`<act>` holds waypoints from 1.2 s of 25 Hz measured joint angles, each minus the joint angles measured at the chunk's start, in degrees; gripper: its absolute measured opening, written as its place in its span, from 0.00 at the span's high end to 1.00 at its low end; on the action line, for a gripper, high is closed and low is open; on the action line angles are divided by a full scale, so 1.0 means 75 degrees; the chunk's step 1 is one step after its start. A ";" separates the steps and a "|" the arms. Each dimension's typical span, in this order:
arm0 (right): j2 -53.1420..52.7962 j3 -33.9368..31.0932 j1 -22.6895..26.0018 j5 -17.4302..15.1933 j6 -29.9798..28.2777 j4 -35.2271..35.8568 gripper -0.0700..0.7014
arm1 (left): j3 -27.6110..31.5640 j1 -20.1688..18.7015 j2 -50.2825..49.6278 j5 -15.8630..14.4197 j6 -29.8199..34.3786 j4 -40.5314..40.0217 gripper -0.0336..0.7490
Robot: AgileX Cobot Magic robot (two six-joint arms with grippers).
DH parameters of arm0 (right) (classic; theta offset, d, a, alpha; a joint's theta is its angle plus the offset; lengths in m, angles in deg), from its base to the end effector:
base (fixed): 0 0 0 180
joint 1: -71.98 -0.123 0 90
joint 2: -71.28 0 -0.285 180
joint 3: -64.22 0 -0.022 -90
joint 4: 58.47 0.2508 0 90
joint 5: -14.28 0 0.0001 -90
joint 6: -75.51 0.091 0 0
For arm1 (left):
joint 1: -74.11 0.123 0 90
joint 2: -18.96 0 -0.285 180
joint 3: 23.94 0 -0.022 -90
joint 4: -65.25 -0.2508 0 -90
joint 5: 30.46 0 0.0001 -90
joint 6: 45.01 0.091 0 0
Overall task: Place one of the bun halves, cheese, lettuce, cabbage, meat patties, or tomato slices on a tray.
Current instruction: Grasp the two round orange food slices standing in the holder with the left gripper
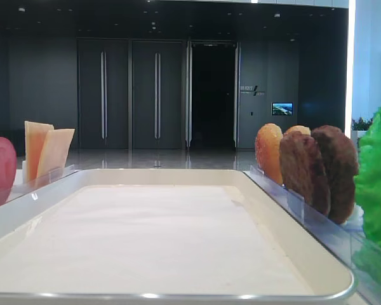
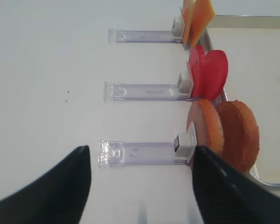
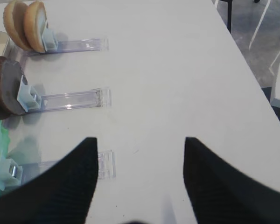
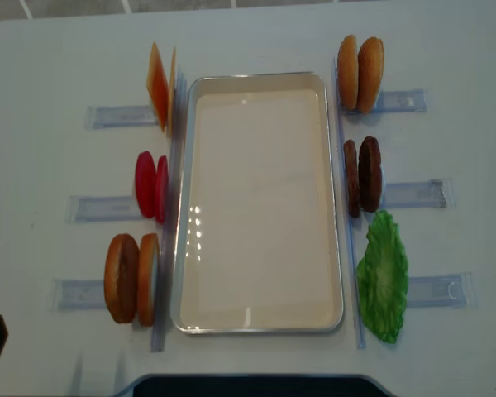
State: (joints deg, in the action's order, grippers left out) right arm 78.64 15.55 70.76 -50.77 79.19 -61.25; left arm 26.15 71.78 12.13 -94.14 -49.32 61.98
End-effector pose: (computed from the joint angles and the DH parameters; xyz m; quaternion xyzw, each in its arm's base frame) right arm -0.0090 -0.0042 0.2709 0.0206 0.8702 -0.0031 0.4923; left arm -0.0064 0.0049 0.2659 -0.0167 0.8681 -0.0002 0.4961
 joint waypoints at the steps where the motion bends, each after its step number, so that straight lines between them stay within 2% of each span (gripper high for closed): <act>1: 0.0000 0.0000 0.0000 0.0000 0.0000 0.0000 0.37 | 0.0000 0.0000 0.0000 0.0000 0.0000 0.0000 0.30; 30: 0.0000 0.0000 0.0000 0.0000 0.0000 0.0000 0.37 | 0.0000 0.0000 0.0000 0.0000 0.0000 0.0000 0.30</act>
State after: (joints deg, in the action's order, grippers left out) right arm 78.64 15.55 70.76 -50.77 79.19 -61.25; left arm 26.15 71.78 12.13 -94.14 -49.32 61.98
